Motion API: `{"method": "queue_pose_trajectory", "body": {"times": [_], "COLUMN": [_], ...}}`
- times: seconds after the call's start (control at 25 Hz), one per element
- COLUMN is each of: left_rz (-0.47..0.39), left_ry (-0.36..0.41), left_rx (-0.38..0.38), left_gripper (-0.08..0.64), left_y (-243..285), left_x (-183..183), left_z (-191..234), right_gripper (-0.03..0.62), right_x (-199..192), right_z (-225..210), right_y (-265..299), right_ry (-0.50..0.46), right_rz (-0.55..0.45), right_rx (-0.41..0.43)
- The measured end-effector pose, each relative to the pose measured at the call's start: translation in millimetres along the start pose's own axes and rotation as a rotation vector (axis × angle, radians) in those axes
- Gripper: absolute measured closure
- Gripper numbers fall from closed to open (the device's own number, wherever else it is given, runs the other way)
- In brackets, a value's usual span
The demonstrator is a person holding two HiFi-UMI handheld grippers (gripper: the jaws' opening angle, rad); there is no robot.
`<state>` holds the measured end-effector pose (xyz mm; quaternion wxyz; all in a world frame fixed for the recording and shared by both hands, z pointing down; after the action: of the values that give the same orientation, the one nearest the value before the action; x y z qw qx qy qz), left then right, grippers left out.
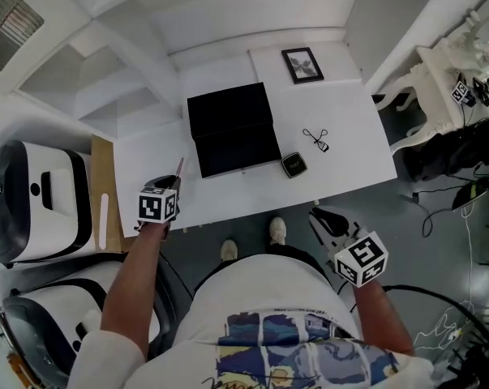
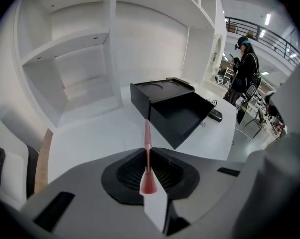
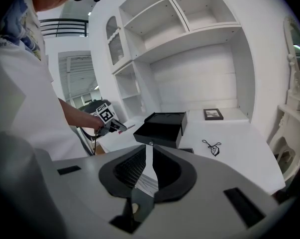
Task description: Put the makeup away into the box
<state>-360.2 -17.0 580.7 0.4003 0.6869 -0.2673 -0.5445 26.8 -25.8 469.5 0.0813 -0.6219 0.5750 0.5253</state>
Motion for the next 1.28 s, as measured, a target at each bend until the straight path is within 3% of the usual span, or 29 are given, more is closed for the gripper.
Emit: {"method": "queue_pose_trajectory", "body": {"times": [0.28,0.52,0.84,1.28], "left_rz": [-0.066,-0.078,-0.005,0.133], "left_ry": [0.023,0.041,0.078,0.104], "left_rx": [-0.030,-0.050,-0.072,-0.063], "left_gripper": [0.506,0.505,0.506,0.505], "left_y": [-16,3,45,88], "left_x": [41,75,101,113], "left_z": [-32,-54,-71,-71], "right_gripper": [0.532,0.532,0.532,0.532], "right_x": [13,22,29,27], "right_z": [-9,-23,-40,-67], "right_y": [14,20,18,1], "right_ry": [-0.033,-0.050,-0.053,-0.007], "right_rz": [0.006,0.016,0.022,0.001], "right_rx": [0.072,0.108,0.127,0.086]}}
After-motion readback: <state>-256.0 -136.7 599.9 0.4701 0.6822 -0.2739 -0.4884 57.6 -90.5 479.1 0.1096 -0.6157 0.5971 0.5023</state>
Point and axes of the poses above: the fingertips, and each gripper's own axes: y forward along the fingers, z to its left, x out of its top, the point moved 2 cm from there along -y, backward along the fingers, and after that the axes turned 13 degrees about y, right-handed, at the moved point
